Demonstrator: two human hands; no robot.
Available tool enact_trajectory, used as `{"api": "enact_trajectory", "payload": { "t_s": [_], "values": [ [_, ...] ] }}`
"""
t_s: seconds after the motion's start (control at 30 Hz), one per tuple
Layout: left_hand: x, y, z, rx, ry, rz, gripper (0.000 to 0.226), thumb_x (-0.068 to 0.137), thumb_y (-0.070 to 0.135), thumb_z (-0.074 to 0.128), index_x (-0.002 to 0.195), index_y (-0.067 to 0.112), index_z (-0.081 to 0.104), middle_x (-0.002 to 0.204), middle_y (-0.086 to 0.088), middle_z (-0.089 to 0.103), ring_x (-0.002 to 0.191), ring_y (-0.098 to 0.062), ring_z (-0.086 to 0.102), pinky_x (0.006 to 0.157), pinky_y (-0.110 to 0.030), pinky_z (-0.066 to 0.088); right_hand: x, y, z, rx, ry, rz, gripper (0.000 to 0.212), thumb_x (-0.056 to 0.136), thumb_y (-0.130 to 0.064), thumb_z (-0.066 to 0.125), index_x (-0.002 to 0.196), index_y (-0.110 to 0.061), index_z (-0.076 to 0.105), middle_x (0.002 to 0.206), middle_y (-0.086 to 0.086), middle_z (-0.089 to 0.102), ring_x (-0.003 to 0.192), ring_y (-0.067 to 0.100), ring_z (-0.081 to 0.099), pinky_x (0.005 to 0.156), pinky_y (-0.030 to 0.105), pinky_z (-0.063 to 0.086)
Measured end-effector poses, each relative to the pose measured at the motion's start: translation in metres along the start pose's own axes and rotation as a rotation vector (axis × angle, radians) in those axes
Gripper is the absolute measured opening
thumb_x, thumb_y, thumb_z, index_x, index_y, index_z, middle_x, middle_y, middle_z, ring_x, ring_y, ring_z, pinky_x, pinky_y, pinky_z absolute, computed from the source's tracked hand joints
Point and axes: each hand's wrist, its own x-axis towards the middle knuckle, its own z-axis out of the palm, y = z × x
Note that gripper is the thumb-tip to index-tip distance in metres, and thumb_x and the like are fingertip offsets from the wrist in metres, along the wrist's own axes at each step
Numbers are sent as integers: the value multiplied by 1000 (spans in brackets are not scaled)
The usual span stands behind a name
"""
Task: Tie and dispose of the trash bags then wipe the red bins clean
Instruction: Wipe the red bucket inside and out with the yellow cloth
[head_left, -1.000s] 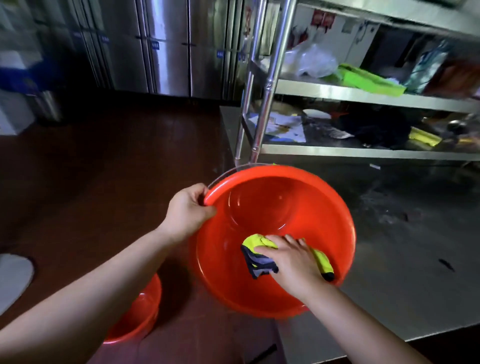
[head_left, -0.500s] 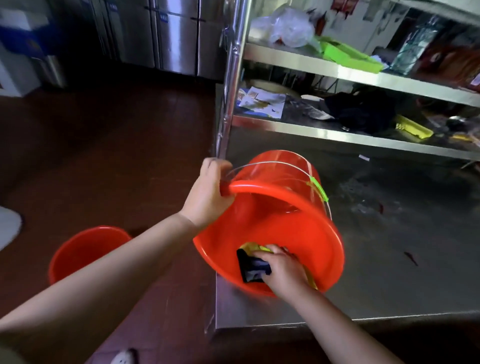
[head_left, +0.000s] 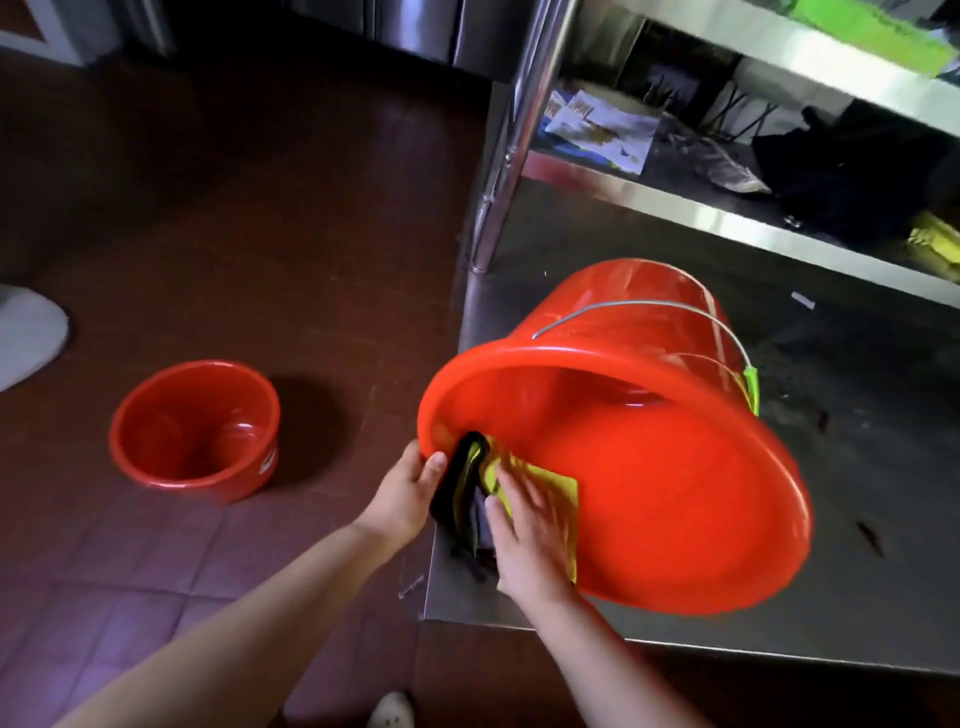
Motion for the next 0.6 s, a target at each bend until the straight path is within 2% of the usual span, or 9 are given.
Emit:
{"api": "enact_trajectory", "payload": {
  "t_s": [0.13,0.23,0.3,0.37,0.47,0.6],
  "values": [
    [7,-10,-1,-8,-22,32,32,99,24,42,130,15,45,121,2,54,115,-11,47,96,-21,31,4,-3,20,-172,-79,-2,50,100,-43,27,149,-38,16,160,-6,3,147,16,0,117,40,-1],
    [13,-17,-6,3,-41,112,24,98,31,42,122,26,43,119,4,56,114,-13,50,97,-28,35,16,-8,31,-151,63,59,52,95,-48,38,145,-35,29,157,-6,18,142,20,18,114,41,8],
    [17,-21,-12,63,-61,129,16,97,36,40,113,37,42,107,9,58,104,-14,53,91,-32,40,33,-9,33,-156,138,81,54,89,-47,51,138,-28,40,151,-1,31,137,23,30,111,42,15],
    [22,-24,-20,141,-45,133,12,98,35,40,110,36,44,96,12,57,99,-19,55,86,-34,42,51,-9,34,-165,161,69,55,85,-43,59,134,-23,46,147,4,38,135,26,35,110,43,18],
    [25,-16,-33,243,-37,143,31,97,41,37,124,27,44,110,6,59,109,-20,55,95,-40,42,84,-1,29,-222,156,51,55,86,-42,57,136,-21,45,146,5,40,134,27,35,110,43,18],
    [33,7,-50,372,-85,198,50,87,63,25,125,34,39,108,11,62,100,-13,58,86,-35,45,144,23,12,-315,111,163,54,93,-45,44,138,-15,40,146,11,38,134,29,32,111,42,15]
  ]
}}
